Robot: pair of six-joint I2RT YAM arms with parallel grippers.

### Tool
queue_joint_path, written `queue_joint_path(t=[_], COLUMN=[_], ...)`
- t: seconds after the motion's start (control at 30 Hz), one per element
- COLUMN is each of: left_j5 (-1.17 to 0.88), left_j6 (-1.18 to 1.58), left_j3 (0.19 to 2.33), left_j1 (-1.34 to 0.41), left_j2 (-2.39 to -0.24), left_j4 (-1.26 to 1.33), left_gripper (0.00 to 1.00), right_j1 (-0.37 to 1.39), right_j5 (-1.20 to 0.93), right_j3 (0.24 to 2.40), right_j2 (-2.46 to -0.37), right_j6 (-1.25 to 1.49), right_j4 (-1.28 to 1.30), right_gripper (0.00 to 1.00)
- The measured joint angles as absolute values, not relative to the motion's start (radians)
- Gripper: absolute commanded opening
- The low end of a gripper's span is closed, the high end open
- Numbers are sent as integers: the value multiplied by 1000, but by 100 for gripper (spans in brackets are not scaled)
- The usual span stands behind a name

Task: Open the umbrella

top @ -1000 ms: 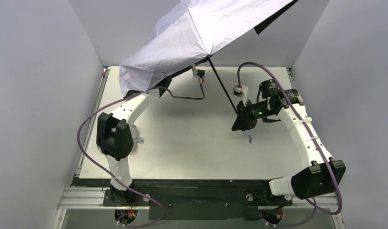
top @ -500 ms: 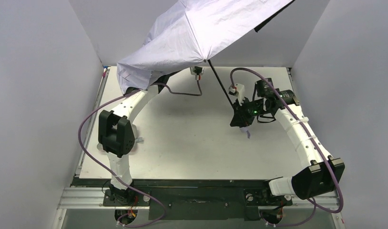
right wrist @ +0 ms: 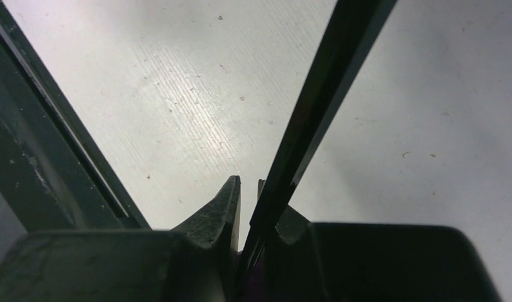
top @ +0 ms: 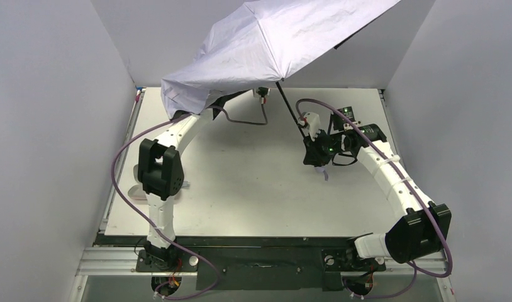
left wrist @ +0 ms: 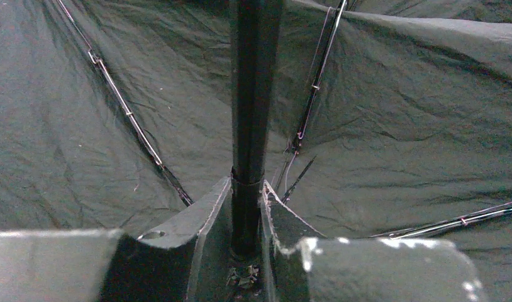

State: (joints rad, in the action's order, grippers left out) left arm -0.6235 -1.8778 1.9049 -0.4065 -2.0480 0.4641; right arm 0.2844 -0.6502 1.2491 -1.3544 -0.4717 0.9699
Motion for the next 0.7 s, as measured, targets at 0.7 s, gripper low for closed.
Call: queue_joint_path(t=[0.7], left_j5=[-634], left_j6=[-1844], left_j3=[2065], left_j1=[-392], left_j2=[-2159], left_j4=[422], left_gripper=[18], right_j1=[299], right_j5=[-538], right_j3=[1202], right_j2=[-1350], right_j6=[-451], right_j4=[832], right_gripper=[0])
